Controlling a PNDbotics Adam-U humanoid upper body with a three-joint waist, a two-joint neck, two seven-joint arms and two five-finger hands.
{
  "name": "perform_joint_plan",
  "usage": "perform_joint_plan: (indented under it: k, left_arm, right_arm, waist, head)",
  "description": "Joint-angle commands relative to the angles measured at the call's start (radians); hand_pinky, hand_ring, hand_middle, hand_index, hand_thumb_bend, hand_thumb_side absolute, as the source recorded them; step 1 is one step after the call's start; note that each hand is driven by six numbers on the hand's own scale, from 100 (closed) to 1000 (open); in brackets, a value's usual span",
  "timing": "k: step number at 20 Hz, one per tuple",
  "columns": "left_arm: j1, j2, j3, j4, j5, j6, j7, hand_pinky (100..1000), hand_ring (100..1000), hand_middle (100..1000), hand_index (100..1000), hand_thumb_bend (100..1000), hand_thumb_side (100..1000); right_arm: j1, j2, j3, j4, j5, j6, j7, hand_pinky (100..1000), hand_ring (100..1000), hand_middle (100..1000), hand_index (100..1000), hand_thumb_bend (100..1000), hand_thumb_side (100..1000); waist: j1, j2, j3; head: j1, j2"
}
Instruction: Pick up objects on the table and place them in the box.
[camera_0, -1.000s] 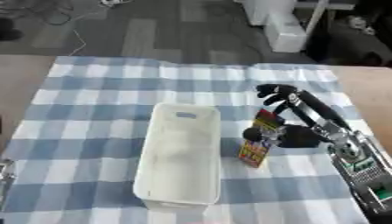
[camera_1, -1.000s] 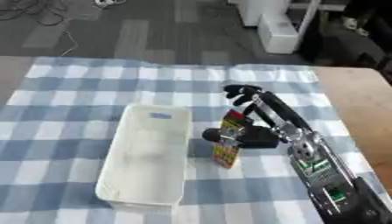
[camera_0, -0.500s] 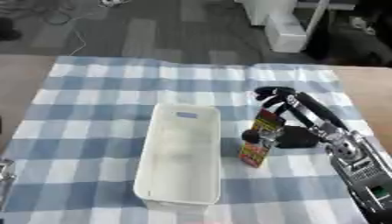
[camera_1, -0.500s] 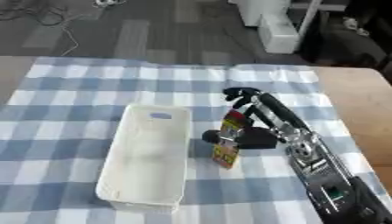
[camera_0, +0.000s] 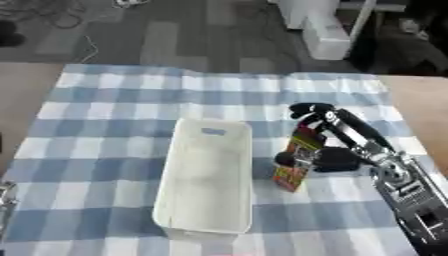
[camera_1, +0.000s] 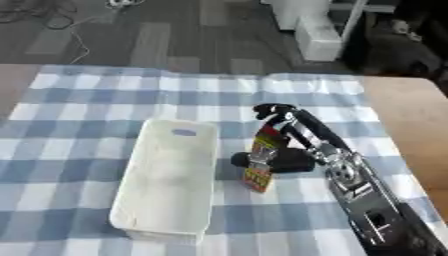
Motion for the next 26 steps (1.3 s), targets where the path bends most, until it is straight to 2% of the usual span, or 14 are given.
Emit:
perform_joint_plan:
  k: [1, 12, 18, 21, 26]
  left_arm:
    - [-0.012, 0.016, 0.003, -0.017, 0.004, -0.002, -0.003, 624, 673, 749, 795, 590, 858]
    - [-0.012, 0.016, 0.003, -0.017, 0.004, -0.002, -0.003, 624, 673, 749, 795, 590, 858]
    - [-0.012, 0.015, 0.003, -0.017, 0.005, -0.002, -0.004, 624, 673, 749, 795, 590, 859]
    - [-0.012, 0.015, 0.003, -0.017, 0.005, -0.002, -0.004, 624, 673, 749, 795, 590, 859]
    - [-0.013, 0.014, 0.003, -0.017, 0.005, -0.002, -0.004, 624, 673, 749, 795, 591, 859]
  right_arm:
    - [-0.003, -0.012, -0.007, -0.006, -0.013, 0.004, -0.002, 624, 765, 783, 905, 878, 558]
    - [-0.016, -0.003, -0.017, 0.021, -0.036, 0.003, -0.021, 566, 747, 771, 899, 879, 549]
    - [-0.027, 0.007, -0.015, 0.048, -0.052, -0.003, -0.03, 438, 693, 736, 877, 884, 519]
    - [-0.03, 0.009, -0.014, 0.056, -0.055, -0.007, -0.037, 403, 674, 720, 861, 881, 502]
    - [-0.037, 0.015, -0.016, 0.078, -0.057, -0.011, -0.05, 399, 673, 719, 861, 872, 472]
  waist:
    - [0.005, -0.015, -0.001]
    - [0.006, -0.016, -0.001]
    - [0.006, -0.015, 0.0]
    - [0.006, -0.015, 0.0]
    - [0.006, -0.015, 0.0]
  head:
    - [-0.001, -0.002]
    - [-0.001, -0.004]
    - [-0.001, -0.004]
    - [0.0, -0.003]
    - [0.0, -0.003]
